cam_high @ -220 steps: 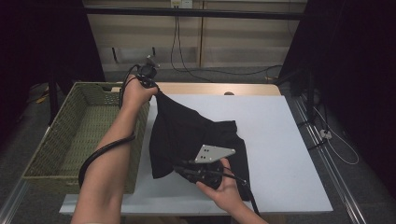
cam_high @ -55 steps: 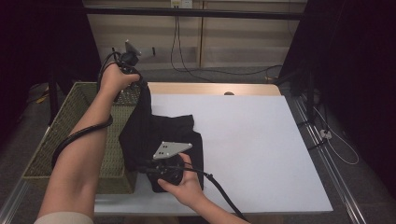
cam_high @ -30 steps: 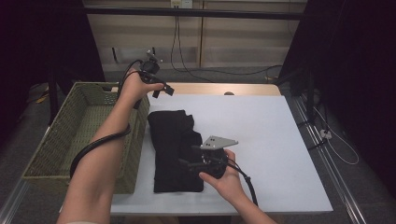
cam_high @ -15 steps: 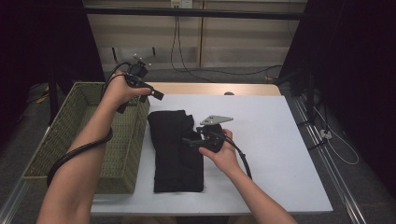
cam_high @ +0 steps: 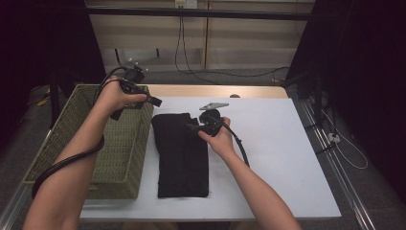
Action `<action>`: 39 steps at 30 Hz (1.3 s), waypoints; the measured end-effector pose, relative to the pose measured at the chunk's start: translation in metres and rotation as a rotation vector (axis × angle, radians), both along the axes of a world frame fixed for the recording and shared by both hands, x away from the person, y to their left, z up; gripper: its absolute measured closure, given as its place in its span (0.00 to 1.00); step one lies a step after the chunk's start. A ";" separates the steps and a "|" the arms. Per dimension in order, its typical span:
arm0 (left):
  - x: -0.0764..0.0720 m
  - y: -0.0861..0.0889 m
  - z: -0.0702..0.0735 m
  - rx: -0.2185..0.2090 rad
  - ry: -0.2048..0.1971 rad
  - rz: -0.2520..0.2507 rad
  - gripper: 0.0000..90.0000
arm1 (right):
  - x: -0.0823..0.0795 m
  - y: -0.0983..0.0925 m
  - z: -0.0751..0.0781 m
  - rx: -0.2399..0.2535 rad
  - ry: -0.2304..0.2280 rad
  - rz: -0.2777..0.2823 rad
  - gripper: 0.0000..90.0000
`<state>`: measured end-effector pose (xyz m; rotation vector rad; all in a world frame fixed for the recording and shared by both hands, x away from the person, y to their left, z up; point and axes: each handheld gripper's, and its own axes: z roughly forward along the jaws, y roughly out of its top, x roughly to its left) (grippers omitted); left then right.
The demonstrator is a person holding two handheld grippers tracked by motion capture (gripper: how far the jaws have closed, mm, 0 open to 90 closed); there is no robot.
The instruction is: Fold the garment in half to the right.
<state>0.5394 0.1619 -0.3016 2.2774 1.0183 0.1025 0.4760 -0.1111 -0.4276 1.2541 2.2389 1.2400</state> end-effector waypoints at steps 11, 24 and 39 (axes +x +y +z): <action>-0.003 0.012 0.002 0.009 -0.010 0.010 0.20 | 0.034 0.015 -0.023 0.034 0.085 -0.073 0.58; -0.007 0.016 -0.001 0.014 -0.011 0.006 0.20 | 0.042 0.017 -0.030 -0.047 0.142 -0.017 0.81; -0.010 0.013 -0.003 0.004 -0.023 0.014 0.21 | 0.029 -0.004 -0.015 -0.054 0.125 -0.033 0.99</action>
